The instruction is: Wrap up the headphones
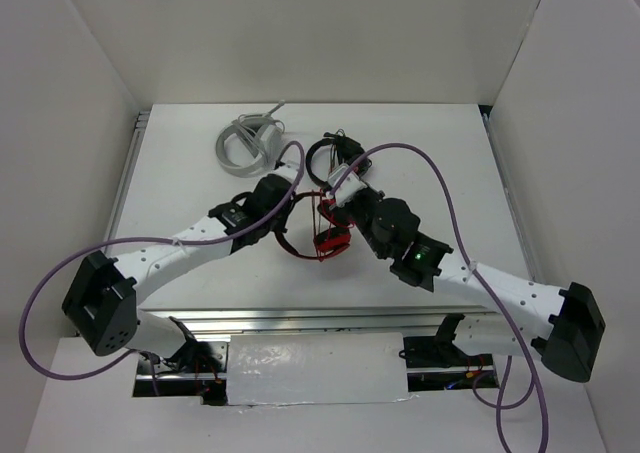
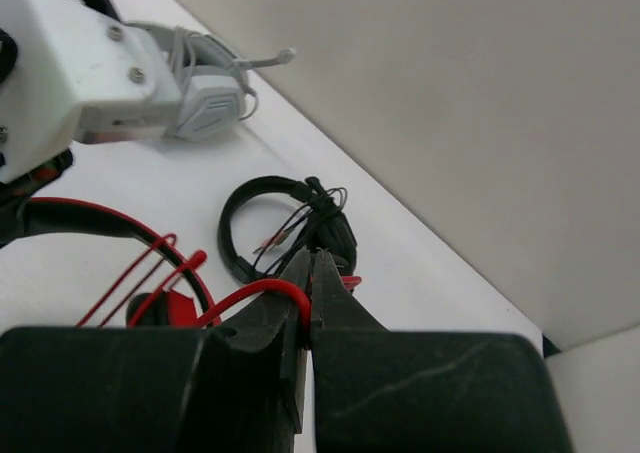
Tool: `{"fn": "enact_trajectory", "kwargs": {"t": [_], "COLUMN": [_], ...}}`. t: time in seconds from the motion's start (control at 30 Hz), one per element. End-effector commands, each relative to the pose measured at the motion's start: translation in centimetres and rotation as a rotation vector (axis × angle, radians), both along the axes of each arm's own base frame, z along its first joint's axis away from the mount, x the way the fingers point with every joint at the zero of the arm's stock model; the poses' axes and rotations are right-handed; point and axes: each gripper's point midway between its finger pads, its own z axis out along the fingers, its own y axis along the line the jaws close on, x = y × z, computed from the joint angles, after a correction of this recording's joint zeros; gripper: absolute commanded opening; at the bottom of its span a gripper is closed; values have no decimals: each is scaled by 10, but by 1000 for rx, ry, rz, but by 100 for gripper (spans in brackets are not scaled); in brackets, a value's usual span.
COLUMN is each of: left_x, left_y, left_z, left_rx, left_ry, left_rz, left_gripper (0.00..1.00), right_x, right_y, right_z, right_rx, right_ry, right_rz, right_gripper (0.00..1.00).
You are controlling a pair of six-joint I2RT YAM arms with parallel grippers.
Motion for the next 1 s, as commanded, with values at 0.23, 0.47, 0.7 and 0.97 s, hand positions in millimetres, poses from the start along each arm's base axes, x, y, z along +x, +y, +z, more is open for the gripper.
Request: {"fn": "enact_trajectory", "kwargs": {"t": [0.23,0.47,0.7,0.97], "left_x": [-37,-68,-80,-83], "left_y": [-62,-67,-53,-56], "left_z": [49,97,131,192], "left_rx": [-61,-176,-231,-318], "left_ry": [-188,-298,-372,-448], "left_rz": [-284,-395,-383,-400], "left_gripper": [0,0,0,0], "right_x": [23,50,54,39], "right_y": [12,14,3,26], "right_z": [30,-19,-31,-44], "right_rx": [37,30,151,190], "right_ry": [2,220,258,334], "right_rz": [257,312,326,478], "right_gripper": [0,0,1,25]}}
